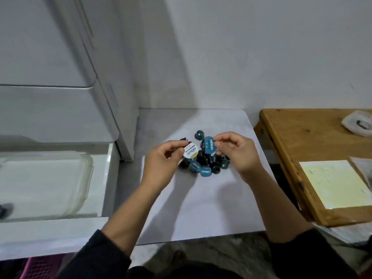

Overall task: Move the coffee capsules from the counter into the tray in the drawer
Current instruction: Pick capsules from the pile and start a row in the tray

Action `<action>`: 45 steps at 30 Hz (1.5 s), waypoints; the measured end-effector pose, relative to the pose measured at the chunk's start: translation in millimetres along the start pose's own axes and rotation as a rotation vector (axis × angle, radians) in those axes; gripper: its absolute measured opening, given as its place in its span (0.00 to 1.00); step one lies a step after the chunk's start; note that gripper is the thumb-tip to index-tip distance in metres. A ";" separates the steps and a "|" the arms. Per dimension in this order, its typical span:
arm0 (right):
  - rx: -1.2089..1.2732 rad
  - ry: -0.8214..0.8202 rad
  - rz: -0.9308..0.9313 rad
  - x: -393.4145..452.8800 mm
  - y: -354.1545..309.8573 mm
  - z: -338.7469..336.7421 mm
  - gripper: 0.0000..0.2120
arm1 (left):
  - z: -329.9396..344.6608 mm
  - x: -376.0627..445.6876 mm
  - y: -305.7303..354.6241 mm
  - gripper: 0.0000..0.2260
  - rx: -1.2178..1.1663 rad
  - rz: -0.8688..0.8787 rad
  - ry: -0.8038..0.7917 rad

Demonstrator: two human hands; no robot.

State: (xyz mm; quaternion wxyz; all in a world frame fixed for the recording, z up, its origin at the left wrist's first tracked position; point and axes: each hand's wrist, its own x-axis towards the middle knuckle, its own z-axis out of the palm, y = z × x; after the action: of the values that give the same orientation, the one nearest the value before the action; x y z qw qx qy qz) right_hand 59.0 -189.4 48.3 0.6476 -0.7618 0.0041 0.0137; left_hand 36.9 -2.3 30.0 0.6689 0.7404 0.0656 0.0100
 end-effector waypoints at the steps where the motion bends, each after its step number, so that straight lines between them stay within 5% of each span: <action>1: -0.007 -0.021 -0.015 1.7 -11.7 7.0 0.10 | -12.5 0.8 8.9 0.11 -0.006 0.000 -0.007; 11: -0.057 -0.306 -0.157 4.7 -82.3 140.2 0.12 | -183.4 0.2 59.7 0.11 0.158 0.071 -0.204; 22: -0.403 -0.642 0.056 9.4 -49.4 362.6 0.10 | -395.7 43.0 -21.3 0.09 0.583 -0.142 -0.523; 29: -0.525 -0.699 0.239 4.1 -11.0 412.1 0.08 | -422.4 49.0 -77.3 0.09 0.732 -0.149 -0.721; 45: -0.604 -0.771 0.283 -0.3 13.9 427.2 0.08 | -426.3 50.2 -103.1 0.08 0.737 -0.102 -0.866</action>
State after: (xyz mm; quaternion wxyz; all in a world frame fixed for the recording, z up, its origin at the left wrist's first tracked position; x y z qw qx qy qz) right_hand 51.6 230.0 -34.1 0.3446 -0.8466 -0.1363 0.3820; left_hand 34.2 434.8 -31.2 0.3321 0.8572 -0.1799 -0.3502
